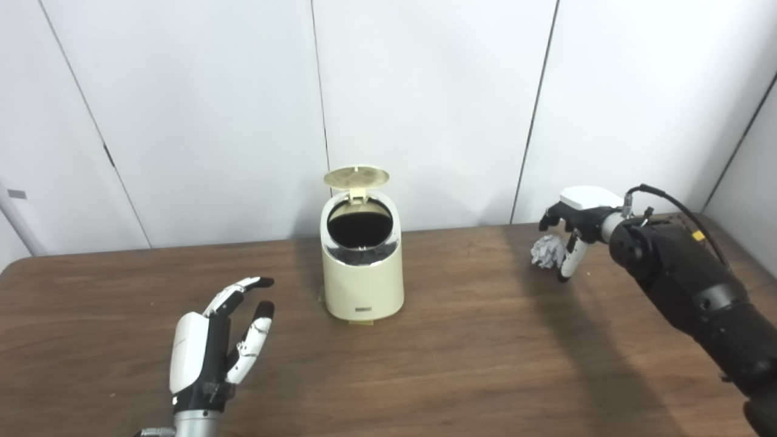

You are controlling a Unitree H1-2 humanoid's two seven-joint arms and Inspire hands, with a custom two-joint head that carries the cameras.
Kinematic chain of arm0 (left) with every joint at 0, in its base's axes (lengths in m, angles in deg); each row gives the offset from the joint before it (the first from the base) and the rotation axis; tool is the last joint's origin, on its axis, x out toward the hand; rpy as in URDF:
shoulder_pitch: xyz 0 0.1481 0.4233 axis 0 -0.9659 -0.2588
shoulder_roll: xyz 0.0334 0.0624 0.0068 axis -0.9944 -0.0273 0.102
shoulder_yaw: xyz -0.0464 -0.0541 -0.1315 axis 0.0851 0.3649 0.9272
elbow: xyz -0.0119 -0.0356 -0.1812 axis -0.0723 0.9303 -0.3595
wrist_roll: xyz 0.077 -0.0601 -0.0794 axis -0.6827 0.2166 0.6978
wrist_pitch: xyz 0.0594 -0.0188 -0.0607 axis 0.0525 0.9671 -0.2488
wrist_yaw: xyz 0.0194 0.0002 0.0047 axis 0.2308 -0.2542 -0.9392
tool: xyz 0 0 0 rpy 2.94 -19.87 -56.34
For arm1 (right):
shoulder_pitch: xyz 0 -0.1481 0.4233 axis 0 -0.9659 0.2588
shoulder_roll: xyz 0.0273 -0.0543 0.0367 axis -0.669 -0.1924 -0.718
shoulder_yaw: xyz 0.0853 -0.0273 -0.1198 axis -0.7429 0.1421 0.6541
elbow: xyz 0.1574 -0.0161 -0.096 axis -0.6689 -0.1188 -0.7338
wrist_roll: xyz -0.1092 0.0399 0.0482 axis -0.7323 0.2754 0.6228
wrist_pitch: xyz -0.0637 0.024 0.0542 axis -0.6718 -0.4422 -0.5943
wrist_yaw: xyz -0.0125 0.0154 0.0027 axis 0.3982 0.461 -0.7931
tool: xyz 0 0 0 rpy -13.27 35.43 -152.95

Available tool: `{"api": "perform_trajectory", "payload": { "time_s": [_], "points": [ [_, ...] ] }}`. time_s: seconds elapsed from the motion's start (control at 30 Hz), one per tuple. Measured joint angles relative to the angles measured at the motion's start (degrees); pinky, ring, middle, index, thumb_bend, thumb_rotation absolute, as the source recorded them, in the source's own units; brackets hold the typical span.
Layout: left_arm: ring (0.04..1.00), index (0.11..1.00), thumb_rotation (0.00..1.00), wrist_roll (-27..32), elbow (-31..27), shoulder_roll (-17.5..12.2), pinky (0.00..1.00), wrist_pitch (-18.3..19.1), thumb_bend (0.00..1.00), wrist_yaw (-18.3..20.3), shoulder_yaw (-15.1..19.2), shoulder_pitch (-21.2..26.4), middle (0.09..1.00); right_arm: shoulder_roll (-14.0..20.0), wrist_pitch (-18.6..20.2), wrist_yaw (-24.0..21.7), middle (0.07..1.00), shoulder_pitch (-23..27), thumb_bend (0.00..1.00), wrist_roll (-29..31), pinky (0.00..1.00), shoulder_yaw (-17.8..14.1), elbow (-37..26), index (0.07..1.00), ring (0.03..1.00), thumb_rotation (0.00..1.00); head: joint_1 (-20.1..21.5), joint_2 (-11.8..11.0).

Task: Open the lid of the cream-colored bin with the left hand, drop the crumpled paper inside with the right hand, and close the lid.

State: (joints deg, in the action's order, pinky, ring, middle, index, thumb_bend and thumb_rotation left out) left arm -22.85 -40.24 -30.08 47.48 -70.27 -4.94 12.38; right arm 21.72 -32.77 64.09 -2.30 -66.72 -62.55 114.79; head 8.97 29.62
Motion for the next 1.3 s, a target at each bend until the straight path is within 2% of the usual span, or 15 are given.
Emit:
{"api": "perform_trajectory", "payload": {
  "time_s": [0.5,1.1,1.17,1.27,1.3],
  "points": [
    [0.796,0.766,1.00,0.03,-0.24,0.02,0.77,0.21,0.49,0.02,0.00,-0.21,0.783,-0.10,0.18,-2.71,0.836,-0.03,0.87,0.91,0.65,0.61,0.07,0.747,0.796,0.09,-0.62,0.53],
    [0.789,0.765,1.00,-0.58,-1.51,-0.01,0.77,0.73,0.49,0.09,-0.14,-1.30,0.781,-0.78,0.59,-4.08,0.763,-0.78,0.83,2.21,0.64,0.76,1.16,0.707,0.730,0.03,-1.14,1.05],
    [0.787,0.763,1.00,-0.66,-1.60,0.00,0.76,0.73,0.49,0.10,-0.13,-1.36,0.781,-0.77,0.55,-3.67,0.749,-0.79,0.82,2.25,0.63,0.73,1.85,0.700,0.713,0.03,-1.14,1.14],
    [0.784,0.766,1.00,-0.78,-1.65,0.00,0.75,0.73,0.48,0.13,-0.13,-1.38,0.782,-0.72,0.17,-3.18,0.624,-0.78,0.79,2.15,0.46,0.94,1.85,0.682,0.547,0.00,-1.14,1.23],
    [0.783,0.766,1.00,-0.81,-1.67,-0.01,0.75,0.73,0.48,0.13,-0.13,-1.38,0.782,-0.71,0.02,-2.78,0.557,-0.76,0.68,2.08,0.41,1.08,1.92,0.676,0.499,0.00,-1.14,1.23]
  ]
}}
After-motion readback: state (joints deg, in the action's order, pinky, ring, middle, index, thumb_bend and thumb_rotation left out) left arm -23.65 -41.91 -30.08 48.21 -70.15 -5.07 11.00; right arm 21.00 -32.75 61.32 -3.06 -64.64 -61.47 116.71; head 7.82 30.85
